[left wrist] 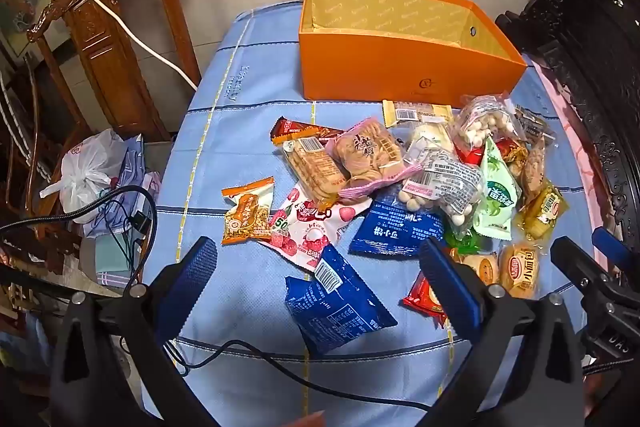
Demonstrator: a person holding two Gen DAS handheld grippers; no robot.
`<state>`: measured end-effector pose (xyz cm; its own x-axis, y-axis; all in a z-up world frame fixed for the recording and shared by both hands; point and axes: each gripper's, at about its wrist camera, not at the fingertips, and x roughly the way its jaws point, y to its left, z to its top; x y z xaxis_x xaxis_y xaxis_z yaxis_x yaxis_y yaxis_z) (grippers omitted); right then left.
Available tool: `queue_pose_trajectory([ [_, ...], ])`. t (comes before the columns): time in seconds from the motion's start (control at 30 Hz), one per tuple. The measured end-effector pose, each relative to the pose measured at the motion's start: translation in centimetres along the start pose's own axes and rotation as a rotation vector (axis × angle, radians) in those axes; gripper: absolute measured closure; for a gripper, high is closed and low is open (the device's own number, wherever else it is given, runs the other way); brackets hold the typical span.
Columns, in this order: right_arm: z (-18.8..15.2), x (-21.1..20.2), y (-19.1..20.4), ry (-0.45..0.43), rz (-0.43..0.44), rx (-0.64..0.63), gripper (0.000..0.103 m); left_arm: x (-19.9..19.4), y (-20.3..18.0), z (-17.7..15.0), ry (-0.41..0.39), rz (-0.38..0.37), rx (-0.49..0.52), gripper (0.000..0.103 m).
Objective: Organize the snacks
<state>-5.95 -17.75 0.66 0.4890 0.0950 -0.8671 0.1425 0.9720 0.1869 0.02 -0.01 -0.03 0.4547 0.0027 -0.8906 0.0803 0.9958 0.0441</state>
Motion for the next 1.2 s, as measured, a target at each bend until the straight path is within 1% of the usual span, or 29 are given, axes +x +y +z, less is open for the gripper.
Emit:
queue_pose_trajectory([
  [1.2,-0.16,0.31,-0.30,0.017,0.007,0.018,0.003,0.02,-0.32,-0.23,0.002,-0.009,0.004,0.004],
])
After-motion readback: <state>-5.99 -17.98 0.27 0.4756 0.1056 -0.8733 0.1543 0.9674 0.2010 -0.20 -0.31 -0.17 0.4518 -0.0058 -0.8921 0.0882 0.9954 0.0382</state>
